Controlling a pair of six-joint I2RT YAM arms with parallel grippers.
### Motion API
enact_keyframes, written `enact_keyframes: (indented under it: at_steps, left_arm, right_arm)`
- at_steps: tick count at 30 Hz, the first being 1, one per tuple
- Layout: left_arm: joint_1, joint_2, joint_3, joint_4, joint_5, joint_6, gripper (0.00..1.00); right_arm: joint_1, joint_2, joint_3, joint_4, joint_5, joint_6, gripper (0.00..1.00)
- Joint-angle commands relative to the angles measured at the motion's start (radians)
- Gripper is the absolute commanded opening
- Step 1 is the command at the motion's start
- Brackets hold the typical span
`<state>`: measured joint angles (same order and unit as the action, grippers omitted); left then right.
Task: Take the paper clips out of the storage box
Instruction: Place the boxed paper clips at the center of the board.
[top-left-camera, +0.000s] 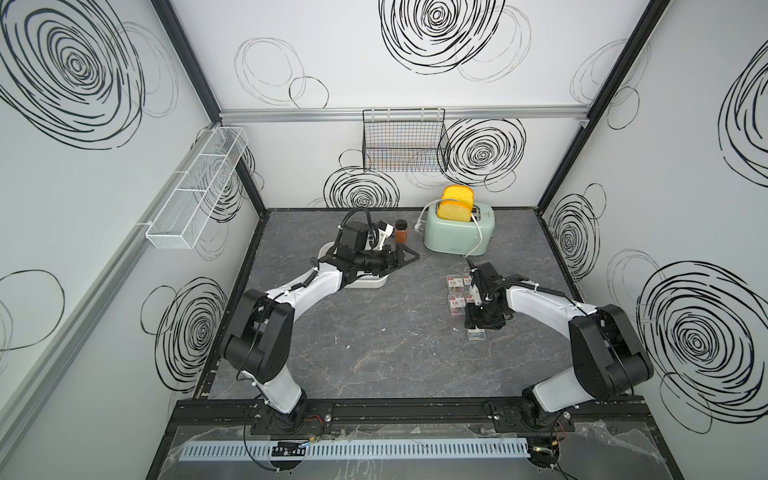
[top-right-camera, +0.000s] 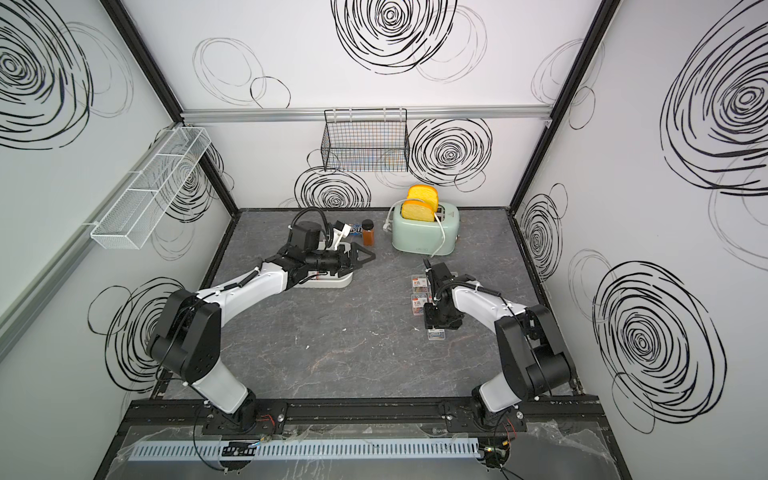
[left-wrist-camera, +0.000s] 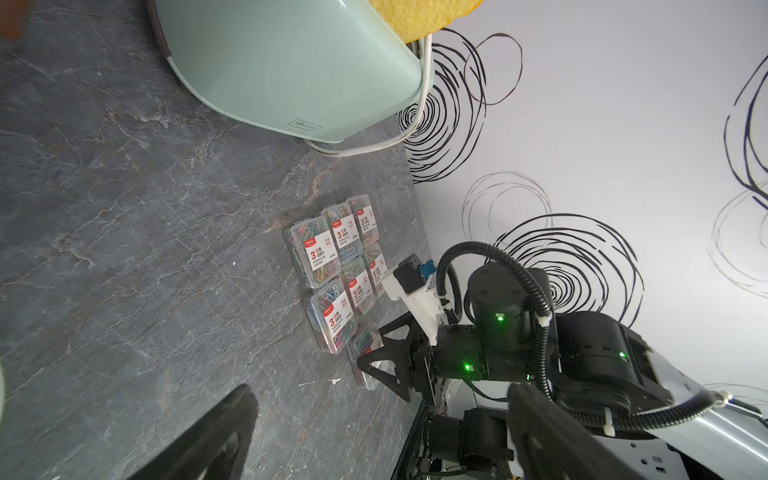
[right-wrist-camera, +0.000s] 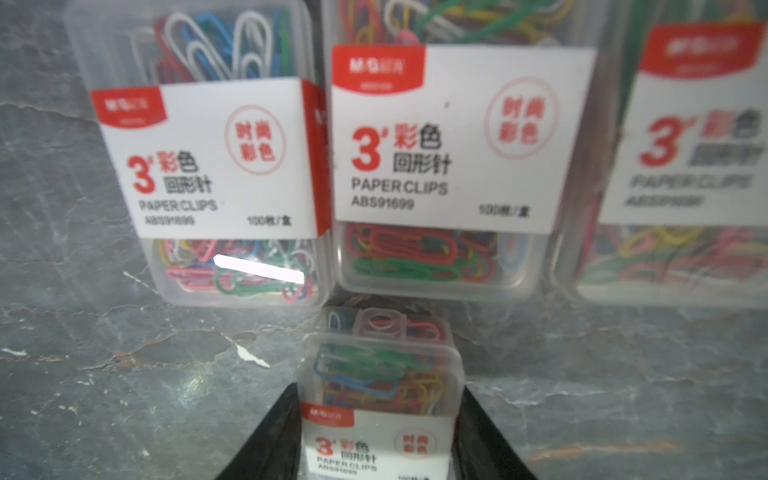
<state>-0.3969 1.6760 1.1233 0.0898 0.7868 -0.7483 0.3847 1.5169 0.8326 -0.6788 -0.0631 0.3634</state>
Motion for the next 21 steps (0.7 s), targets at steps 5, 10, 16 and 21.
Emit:
enact_keyframes:
  at_steps: [5, 10, 16, 21]
  left_arm:
    - [0.008, 0.011, 0.020, 0.059, 0.022, -0.013, 0.99]
    - [0.008, 0.010, 0.020, 0.056, 0.022, -0.011, 0.98]
    - [0.008, 0.007, 0.015, 0.056, 0.020, -0.014, 0.99]
    - [0.006, 0.005, 0.010, 0.061, 0.020, -0.016, 0.99]
  right_arm:
    - [0.000, 0.015, 0.015, -0.026, 0.047, -0.005, 0.49]
    - [-0.009, 0.021, 0.022, -0.034, 0.051, -0.026, 0.50]
    - [-0.014, 0.027, 0.022, -0.032, 0.049, -0.027, 0.50]
    - [-0.016, 0.030, 0.020, -0.033, 0.063, -0.020, 0.52]
